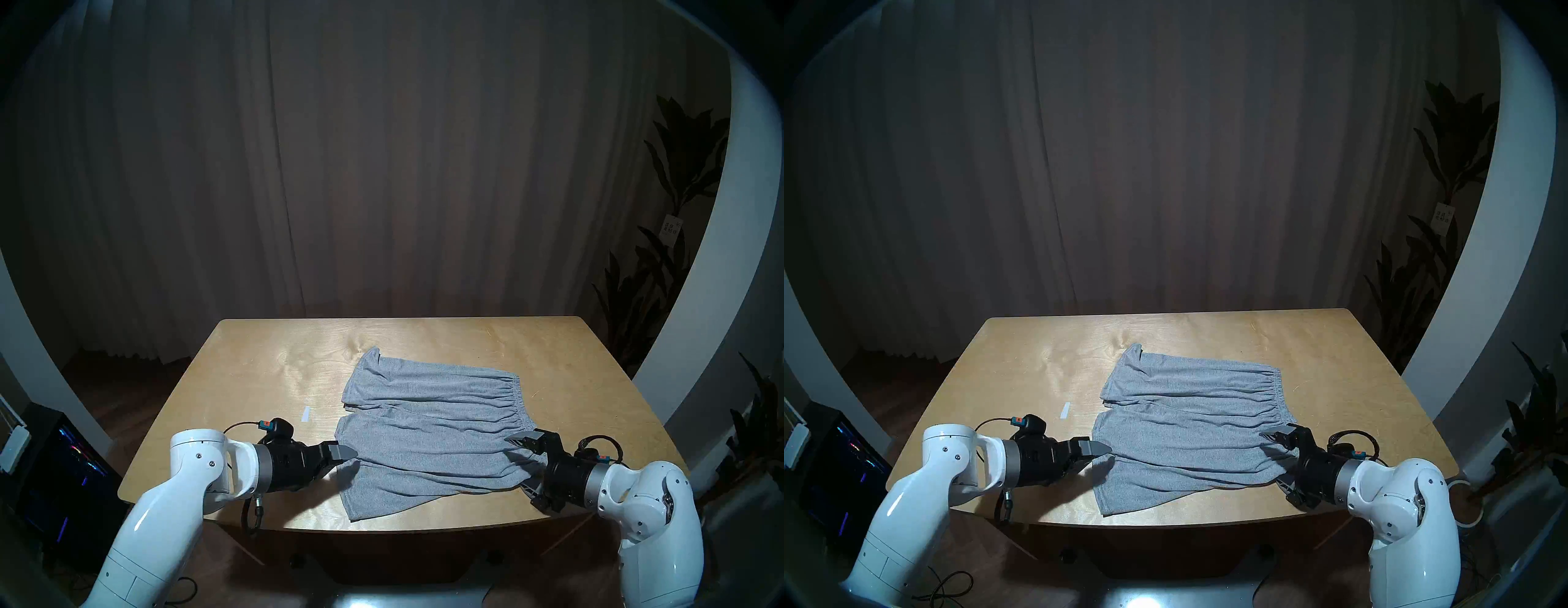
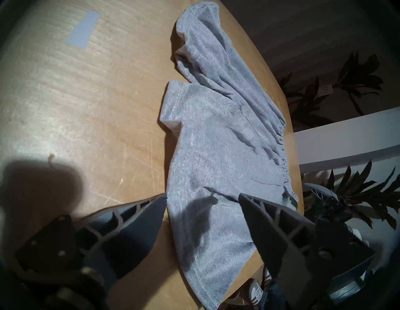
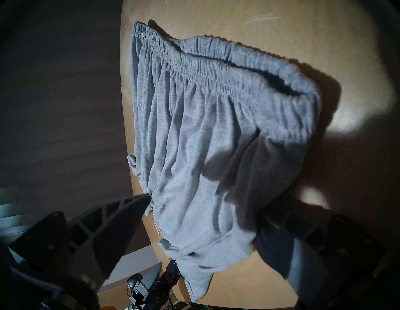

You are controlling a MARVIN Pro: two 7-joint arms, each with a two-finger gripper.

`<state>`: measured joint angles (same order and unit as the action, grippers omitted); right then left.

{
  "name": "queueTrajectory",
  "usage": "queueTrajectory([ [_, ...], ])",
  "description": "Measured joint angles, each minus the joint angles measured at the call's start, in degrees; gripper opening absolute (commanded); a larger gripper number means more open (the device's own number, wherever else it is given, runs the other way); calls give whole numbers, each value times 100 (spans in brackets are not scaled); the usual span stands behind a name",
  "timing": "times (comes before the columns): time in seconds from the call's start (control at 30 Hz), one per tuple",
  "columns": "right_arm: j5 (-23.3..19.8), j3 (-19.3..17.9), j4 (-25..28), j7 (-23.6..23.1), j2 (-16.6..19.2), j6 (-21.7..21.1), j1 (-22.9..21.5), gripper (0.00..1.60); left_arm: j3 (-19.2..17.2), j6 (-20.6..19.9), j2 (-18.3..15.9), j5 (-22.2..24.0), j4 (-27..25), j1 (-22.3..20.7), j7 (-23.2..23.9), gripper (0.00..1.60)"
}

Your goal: Fold the pants in half lengthwise, then in half again, and set them down flat

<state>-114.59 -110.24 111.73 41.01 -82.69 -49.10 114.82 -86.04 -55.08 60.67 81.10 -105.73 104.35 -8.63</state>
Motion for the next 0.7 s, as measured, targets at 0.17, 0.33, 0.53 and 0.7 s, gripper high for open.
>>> queueTrajectory([
  [0.17,97,75,10,-87,-32,53,2,160,121,0,-79,-10,139,-168,127,160],
  [0.33,190,144,7,-168,-61,118,2,160,241,0,-165,-37,238,-298,247,160],
  [0.53,259,200,3,-234,-80,179,-5,160,315,4,-254,-59,323,-358,371,160],
  [0.7,307,244,1,-258,-85,219,-19,160,381,5,-322,-83,379,-416,494,160],
])
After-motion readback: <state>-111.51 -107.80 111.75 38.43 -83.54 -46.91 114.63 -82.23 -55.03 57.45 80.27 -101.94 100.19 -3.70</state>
